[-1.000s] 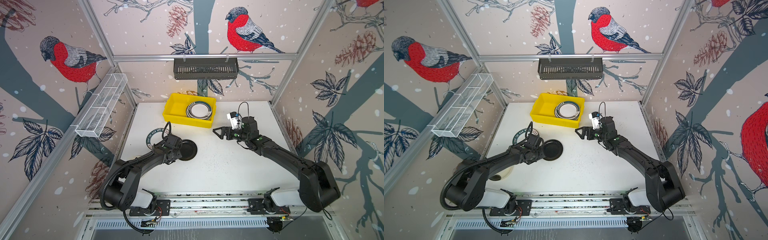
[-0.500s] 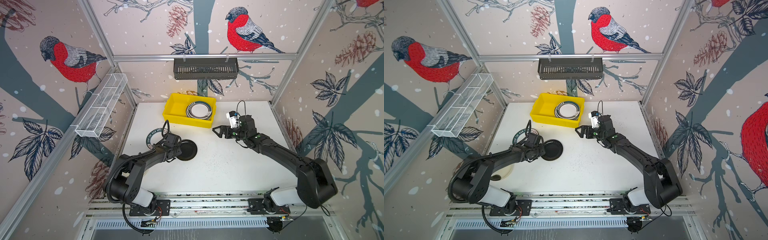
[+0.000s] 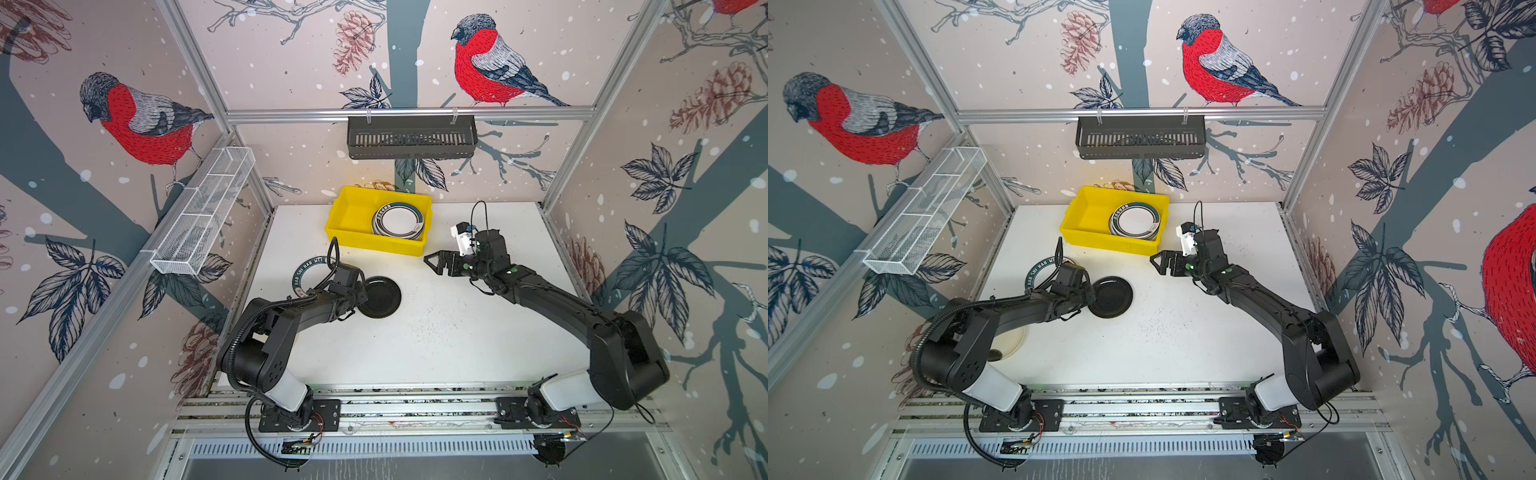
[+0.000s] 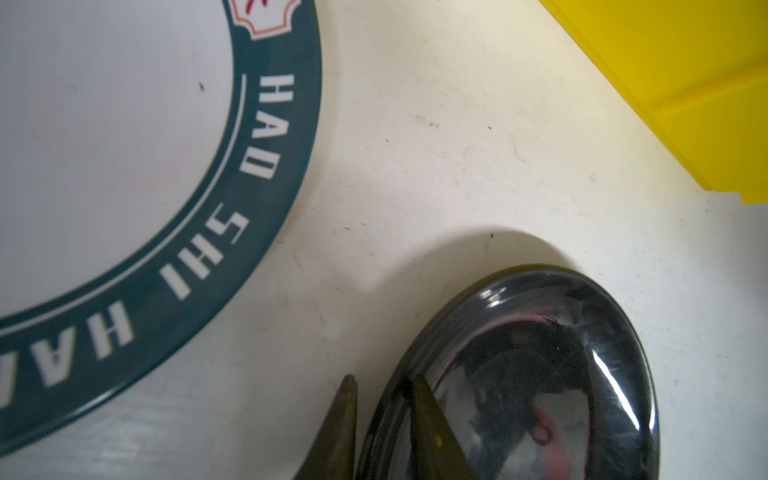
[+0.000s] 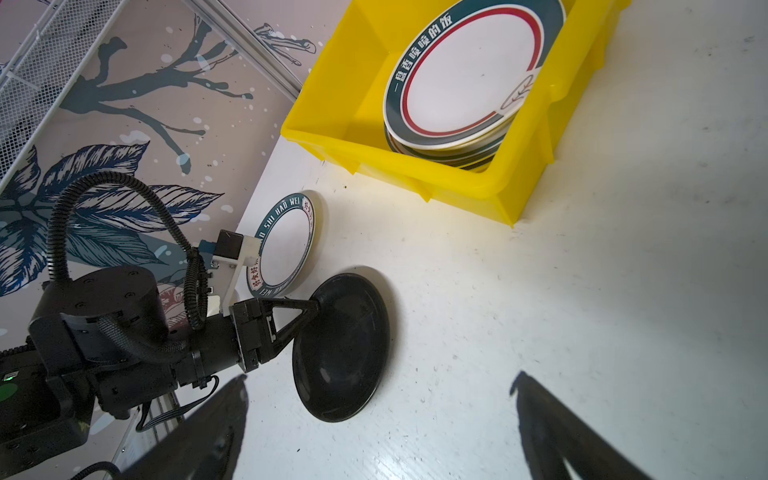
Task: Place the plates into the plastic bin on the countertop
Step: 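Tilt the black plate upright with left gripper while right gripper moves to meet it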
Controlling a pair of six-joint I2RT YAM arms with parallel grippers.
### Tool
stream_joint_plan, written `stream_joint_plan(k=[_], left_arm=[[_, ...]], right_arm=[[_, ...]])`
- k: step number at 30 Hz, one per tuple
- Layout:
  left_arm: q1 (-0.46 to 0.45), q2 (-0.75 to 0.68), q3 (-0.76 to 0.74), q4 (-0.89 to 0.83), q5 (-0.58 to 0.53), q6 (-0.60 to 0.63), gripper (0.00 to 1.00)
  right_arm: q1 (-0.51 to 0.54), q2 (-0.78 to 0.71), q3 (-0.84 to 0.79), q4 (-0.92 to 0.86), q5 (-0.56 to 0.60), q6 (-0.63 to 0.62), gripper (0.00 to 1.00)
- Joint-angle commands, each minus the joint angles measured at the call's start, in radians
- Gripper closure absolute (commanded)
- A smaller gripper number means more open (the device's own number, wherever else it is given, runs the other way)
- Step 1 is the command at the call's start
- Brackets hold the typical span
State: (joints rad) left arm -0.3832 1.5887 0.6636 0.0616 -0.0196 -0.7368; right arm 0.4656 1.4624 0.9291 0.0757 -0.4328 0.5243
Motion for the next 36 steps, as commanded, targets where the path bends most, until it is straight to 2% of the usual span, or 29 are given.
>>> stream_joint_plan(k=[1,2,6,16,36], left_arm=[[0.000,0.007,-0.013,-0.126,0.054,0.001,0.93],[0.000,0.005,-0.014,-0.115,0.073,0.006,1.00],[0.000,0.024,0.034,-0.122,0.114,0.014,1.00],[-0.001,0.053,0.078,-0.124,0.136,0.026,1.00],[0.000,-0.044,0.103,-0.035,0.266,-0.017,1.00]], right_arm=[[-0.004,0.010,0.003,0.006,-0.006,0.012,0.00],[-0.006,0.015,0.000,0.009,-0.012,0.016,0.00],[-0.019,0.027,-0.006,0.007,-0.020,0.028,0.00],[-0.025,0.011,-0.009,-0.004,-0.010,0.030,0.00],[-0.025,0.008,-0.048,0.022,-0.049,0.049,0.01]])
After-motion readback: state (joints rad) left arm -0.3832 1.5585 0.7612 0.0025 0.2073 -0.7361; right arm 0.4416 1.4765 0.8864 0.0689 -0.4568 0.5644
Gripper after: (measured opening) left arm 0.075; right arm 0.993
